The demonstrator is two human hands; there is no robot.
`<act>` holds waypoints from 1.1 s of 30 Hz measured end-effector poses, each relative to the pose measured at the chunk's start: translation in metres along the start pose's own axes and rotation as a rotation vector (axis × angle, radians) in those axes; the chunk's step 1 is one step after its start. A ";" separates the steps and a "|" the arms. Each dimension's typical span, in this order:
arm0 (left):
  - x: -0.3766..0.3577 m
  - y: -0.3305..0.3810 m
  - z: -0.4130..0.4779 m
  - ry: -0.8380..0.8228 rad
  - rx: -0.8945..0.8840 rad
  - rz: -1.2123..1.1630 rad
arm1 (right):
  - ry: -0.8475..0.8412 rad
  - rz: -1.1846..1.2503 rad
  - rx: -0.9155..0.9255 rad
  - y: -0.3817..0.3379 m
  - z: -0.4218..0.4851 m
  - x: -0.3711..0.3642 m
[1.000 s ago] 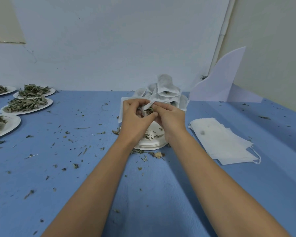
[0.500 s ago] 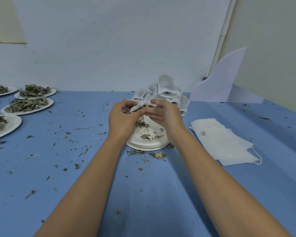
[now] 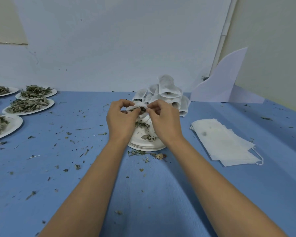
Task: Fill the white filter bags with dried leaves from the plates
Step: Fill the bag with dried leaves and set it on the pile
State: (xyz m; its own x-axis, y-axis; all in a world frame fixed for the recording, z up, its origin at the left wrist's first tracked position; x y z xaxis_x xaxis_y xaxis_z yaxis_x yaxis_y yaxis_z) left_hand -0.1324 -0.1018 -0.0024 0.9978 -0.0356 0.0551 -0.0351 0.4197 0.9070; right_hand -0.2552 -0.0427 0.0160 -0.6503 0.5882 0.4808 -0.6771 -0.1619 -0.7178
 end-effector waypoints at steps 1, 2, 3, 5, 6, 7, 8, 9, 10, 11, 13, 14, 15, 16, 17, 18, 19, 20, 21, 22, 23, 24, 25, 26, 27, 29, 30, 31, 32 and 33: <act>0.003 0.001 0.000 0.043 -0.024 0.040 | -0.019 -0.004 0.024 -0.005 -0.001 -0.003; 0.006 0.002 -0.001 0.080 -0.044 0.075 | -0.046 -0.003 0.046 -0.009 -0.002 -0.007; 0.008 0.003 -0.001 0.113 -0.062 0.104 | -0.078 0.003 0.063 -0.012 -0.003 -0.010; 0.011 0.004 -0.003 0.156 -0.094 0.145 | -0.134 0.040 0.069 -0.016 -0.004 -0.015; 0.012 0.005 -0.003 0.166 -0.104 0.157 | -0.150 0.065 0.063 -0.016 -0.004 -0.015; 0.012 0.005 -0.003 0.167 -0.109 0.164 | -0.157 0.083 0.056 -0.015 -0.004 -0.015; 0.012 0.004 -0.003 0.161 -0.105 0.163 | -0.152 0.094 0.046 -0.014 -0.003 -0.015; 0.011 0.004 -0.002 0.149 -0.097 0.156 | -0.135 0.102 0.031 -0.012 -0.003 -0.014; 0.011 0.003 -0.002 0.131 -0.088 0.145 | -0.106 0.112 0.014 -0.009 -0.002 -0.012; 0.009 0.002 -0.001 0.106 -0.081 0.134 | -0.073 0.117 -0.005 -0.006 -0.002 -0.009; 0.007 0.002 0.001 0.047 -0.069 0.119 | -0.040 0.125 -0.041 0.001 -0.001 -0.004; 0.007 0.001 0.003 0.027 -0.060 0.103 | -0.048 0.129 -0.062 0.005 0.000 -0.001; 0.008 0.000 0.004 0.022 -0.043 0.081 | -0.070 0.118 -0.085 0.008 0.001 0.001; 0.009 -0.002 0.006 0.029 -0.022 0.057 | -0.107 0.079 -0.110 0.011 0.003 0.004; 0.011 -0.003 0.007 0.043 -0.001 0.034 | -0.165 0.015 -0.139 0.014 0.005 0.006; 0.013 -0.005 0.008 0.059 0.015 0.012 | -0.252 -0.069 -0.173 0.017 0.006 0.008; 0.015 -0.006 0.009 0.073 0.025 -0.005 | -0.362 -0.166 -0.213 0.020 0.008 0.008; 0.016 -0.007 0.009 0.088 0.029 -0.017 | -0.477 -0.262 -0.251 0.022 0.007 0.008; 0.017 -0.008 0.009 0.100 0.032 -0.024 | -0.575 -0.341 -0.283 0.024 0.006 0.007; 0.017 -0.009 0.009 0.111 0.034 -0.028 | -0.640 -0.394 -0.305 0.025 0.004 0.007; 0.017 -0.009 0.008 0.120 0.037 -0.031 | -0.676 -0.425 -0.314 0.025 0.002 0.006; 0.016 -0.010 0.008 0.127 0.040 -0.032 | -0.694 -0.443 -0.311 0.026 0.001 0.004; 0.016 -0.010 0.008 0.131 0.042 -0.032 | -0.701 -0.453 -0.294 0.026 0.000 0.001; 0.016 -0.010 0.008 0.135 0.044 -0.033 | -0.701 -0.454 -0.268 0.026 -0.001 -0.002; 0.017 -0.010 0.008 0.139 0.044 -0.035 | -0.692 -0.449 -0.235 0.026 -0.002 -0.006; 0.018 -0.009 0.008 0.156 0.037 -0.041 | -0.664 -0.436 -0.173 0.024 -0.002 -0.011; 0.018 -0.008 0.007 0.169 0.030 -0.045 | -0.654 -0.424 -0.153 0.023 -0.003 -0.012; 0.019 -0.008 0.007 0.183 0.025 -0.051 | -0.644 -0.407 -0.143 0.024 -0.003 -0.014; 0.020 -0.007 0.006 0.199 0.024 -0.056 | -0.632 -0.391 -0.138 0.025 -0.003 -0.016; 0.020 -0.007 0.006 0.215 0.026 -0.060 | -0.612 -0.378 -0.137 0.026 -0.002 -0.017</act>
State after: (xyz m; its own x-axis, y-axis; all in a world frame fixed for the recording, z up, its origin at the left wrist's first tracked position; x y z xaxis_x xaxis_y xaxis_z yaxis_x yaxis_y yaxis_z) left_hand -0.1124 -0.1108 -0.0052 0.9869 0.1353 -0.0874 0.0265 0.3992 0.9165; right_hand -0.2608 -0.0551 -0.0120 -0.4840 0.0296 0.8746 -0.8702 0.0888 -0.4846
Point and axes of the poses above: each hand's wrist, its own z-axis towards the middle knuckle, its own x-axis out of the back of the hand, y = z × x, the point moved 5 cm from there along z, towards the middle knuckle, and after that the axes turned 6 degrees about -y, right-handed, at the moved point
